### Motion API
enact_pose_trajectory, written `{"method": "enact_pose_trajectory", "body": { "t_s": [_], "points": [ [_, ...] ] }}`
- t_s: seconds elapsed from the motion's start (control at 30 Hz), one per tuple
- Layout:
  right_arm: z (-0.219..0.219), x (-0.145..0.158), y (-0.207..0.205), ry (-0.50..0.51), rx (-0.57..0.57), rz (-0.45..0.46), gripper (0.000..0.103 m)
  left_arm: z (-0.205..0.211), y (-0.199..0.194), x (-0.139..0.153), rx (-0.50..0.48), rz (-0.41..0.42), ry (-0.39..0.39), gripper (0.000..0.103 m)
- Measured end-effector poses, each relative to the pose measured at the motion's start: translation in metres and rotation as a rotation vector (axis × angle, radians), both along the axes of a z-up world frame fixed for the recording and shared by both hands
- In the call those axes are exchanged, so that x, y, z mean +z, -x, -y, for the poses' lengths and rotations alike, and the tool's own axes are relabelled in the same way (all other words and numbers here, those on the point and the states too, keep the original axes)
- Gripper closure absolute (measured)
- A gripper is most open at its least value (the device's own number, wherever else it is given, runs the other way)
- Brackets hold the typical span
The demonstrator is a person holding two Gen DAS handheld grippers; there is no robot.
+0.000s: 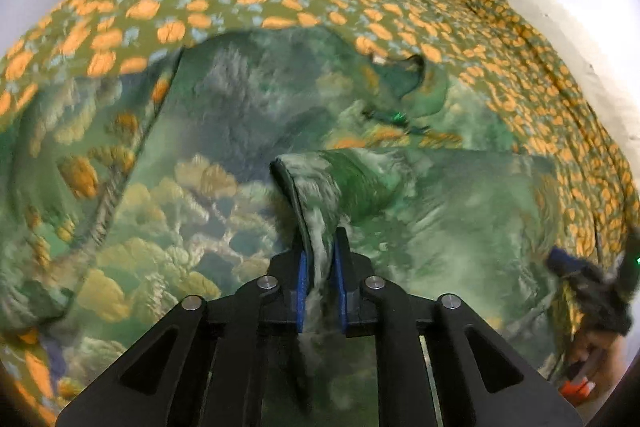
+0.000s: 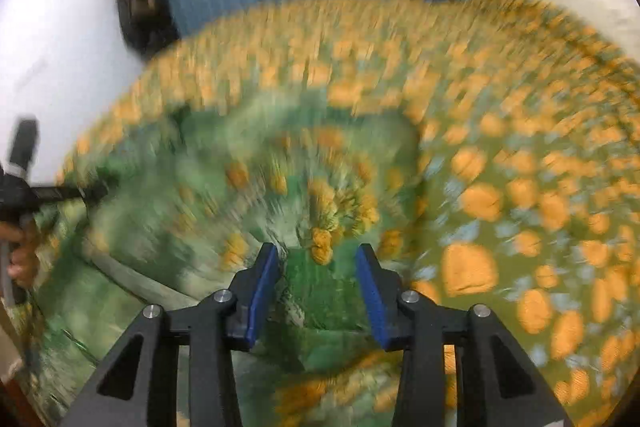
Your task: Fold large clothes
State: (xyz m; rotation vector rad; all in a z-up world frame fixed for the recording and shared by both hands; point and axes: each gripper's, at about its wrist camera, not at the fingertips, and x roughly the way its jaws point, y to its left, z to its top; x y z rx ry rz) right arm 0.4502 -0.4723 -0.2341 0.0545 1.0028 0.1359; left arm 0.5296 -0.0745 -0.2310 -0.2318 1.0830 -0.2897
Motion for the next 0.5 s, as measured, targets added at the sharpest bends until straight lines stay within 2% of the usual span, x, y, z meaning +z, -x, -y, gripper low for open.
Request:
{"method": "enact_pose_trajectory", "body": {
  "t_s": [0.03, 0.07, 0.23, 0.27, 0.33, 0.4, 0.5],
  "points": [
    [-0.001, -0.014, -0.003, 0.01, 0.013, -0.031, 0.063, -0.004, 0.001, -0.003, 0.003, -0.004, 0.006, 0.089],
    [-0.002, -0.018, -0.003, 0.019, 0.018, -0.016, 0.063, -0.004, 0.004, -0.01, 0.007, 0.002, 0.01, 0.089],
    [-0.006, 0.0, -0.015, 0.035, 0.028, -0.088, 0.063, -0.009, 0.015, -0.021, 0.007, 0.052, 0.029, 0.087],
    [-0.004, 0.011, -0.019, 0.02, 0.017, -0.082, 0.063, -0.01, 0.016, -0.022, 0.007, 0.057, 0.031, 0.087],
    [-0.001, 0.039, -0.029, -0.008, 0.005, -0.013, 0.063, -0.011, 0.018, -0.023, 0.006, 0.067, 0.031, 0.087],
    [-0.003, 0.053, -0.045, 0.01, -0.011, 0.048, 0.063, -0.012, 0.019, -0.024, 0.005, 0.074, 0.029, 0.087],
    [-0.006, 0.039, -0.083, 0.0, -0.044, 0.038, 0.063, -0.009, 0.019, -0.023, 0.004, 0.079, 0.022, 0.086]
  ]
}}
